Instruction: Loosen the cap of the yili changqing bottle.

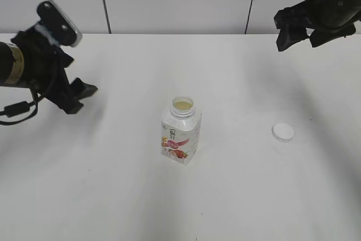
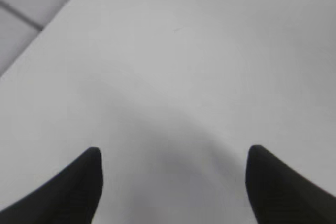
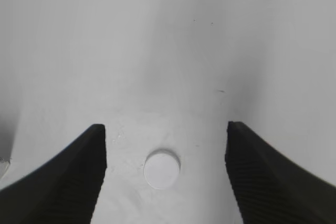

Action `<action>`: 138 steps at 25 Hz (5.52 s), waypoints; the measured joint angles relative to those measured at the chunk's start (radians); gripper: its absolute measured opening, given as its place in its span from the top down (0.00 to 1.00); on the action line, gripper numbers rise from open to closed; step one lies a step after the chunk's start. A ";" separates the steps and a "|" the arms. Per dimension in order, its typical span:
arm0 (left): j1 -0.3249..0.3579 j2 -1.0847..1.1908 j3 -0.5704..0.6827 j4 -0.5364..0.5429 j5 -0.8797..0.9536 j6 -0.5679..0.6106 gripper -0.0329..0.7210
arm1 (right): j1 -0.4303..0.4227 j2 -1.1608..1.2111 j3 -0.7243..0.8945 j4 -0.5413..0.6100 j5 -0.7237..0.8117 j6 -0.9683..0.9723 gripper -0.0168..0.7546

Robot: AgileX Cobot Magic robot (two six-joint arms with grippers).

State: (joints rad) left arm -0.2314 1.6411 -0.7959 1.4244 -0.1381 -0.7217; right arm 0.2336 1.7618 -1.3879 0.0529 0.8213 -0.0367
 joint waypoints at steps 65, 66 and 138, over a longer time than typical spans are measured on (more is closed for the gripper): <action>0.070 -1.239 0.253 -1.404 1.171 0.659 0.42 | -0.004 -1.182 0.729 -0.094 0.192 -0.004 0.26; 0.070 -1.259 0.258 -1.404 1.171 0.659 0.42 | -0.004 -1.209 0.735 -0.094 0.192 -0.004 0.26; 0.070 -1.648 0.274 -1.398 1.193 0.659 0.42 | -0.088 -1.770 0.874 -0.100 0.264 0.037 0.36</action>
State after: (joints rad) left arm -0.1614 -0.0073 -0.5214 0.0261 1.0546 -0.0631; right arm 0.1458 -0.0078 -0.5139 -0.0471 1.0856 0.0000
